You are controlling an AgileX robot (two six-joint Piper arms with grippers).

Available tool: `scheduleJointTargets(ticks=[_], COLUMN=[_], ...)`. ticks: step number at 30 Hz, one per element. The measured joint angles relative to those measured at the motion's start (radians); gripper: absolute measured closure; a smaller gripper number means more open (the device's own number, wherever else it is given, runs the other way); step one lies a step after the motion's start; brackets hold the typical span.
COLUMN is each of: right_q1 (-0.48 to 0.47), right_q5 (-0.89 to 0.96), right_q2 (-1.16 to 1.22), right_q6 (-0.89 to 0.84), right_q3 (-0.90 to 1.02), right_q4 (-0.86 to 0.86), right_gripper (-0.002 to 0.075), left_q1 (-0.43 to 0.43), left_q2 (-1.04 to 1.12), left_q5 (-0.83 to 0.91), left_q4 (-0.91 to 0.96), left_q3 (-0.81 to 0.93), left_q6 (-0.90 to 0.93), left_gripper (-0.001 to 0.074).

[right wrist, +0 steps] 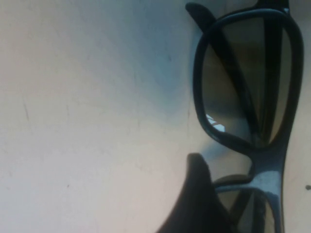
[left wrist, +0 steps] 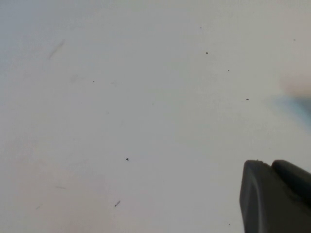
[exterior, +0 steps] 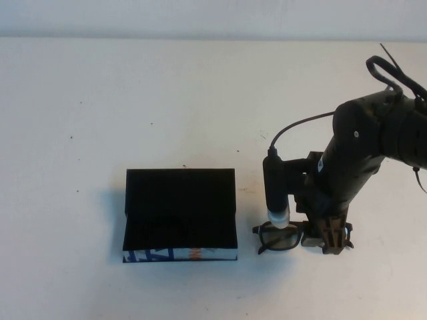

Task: Return glasses to glasses case
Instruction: Pick up the glasses from the table

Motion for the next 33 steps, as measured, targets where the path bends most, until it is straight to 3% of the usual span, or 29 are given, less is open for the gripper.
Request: scheduleJointTargets(ticks=[29,33], right_q1=[-0.018,-0.018], right_q5=[-0.084,-0.071], right_q2=[0.076,0.076], right_q6=[-0.062,-0.064], right_q3=[-0.005,-0.005], right_q4=[-0.013,-0.013], right_gripper=[0.0297,0.0344], left_q1=[0.0,0.0], left_q2=[0.0,0.0], left_q5=[0.0,0.0], left_q4=[0.0,0.0], left_q3=[0.0,0.0], left_q6=[0.0,0.0], left_gripper=[0.0736,0.0736])
